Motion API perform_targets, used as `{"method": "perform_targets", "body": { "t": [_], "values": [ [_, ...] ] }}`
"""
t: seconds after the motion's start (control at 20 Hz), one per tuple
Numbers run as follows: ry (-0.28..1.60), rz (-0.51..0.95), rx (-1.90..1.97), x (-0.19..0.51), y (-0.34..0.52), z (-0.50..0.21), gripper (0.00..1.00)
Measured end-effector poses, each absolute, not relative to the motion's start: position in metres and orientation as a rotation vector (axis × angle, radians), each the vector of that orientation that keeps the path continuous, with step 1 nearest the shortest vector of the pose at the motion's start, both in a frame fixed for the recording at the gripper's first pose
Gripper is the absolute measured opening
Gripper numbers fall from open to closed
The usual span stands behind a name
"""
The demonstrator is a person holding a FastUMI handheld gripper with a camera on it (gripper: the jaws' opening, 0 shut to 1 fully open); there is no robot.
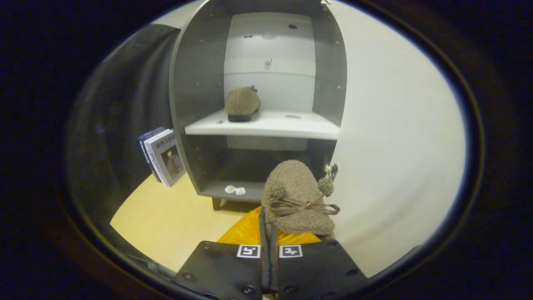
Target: Open the shoe cabinet door, grab the shoes and put them into the shoe cabinet, then close the shoe cabinet door.
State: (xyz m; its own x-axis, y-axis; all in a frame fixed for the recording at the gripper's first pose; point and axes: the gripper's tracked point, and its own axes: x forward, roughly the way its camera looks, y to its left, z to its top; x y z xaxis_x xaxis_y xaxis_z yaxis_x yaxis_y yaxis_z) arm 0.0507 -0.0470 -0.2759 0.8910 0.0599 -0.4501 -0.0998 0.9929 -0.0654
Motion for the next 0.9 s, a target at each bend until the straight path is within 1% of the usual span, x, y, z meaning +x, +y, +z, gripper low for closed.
{"method": "perform_targets", "body": {
  "t": [0.2,0.5,0.7,0.9],
  "values": [
    [0.364,0.083,-0.099,0.092,-0.037,-0.21,0.02],
    [0.3,0.028,-0.146,0.179,-0.033,-0.16,0.02],
    [0.293,-0.003,-0.165,0.253,-0.034,-0.155,0.02],
    [0.319,-0.017,-0.191,0.315,-0.04,-0.165,0.02]
  ]
}}
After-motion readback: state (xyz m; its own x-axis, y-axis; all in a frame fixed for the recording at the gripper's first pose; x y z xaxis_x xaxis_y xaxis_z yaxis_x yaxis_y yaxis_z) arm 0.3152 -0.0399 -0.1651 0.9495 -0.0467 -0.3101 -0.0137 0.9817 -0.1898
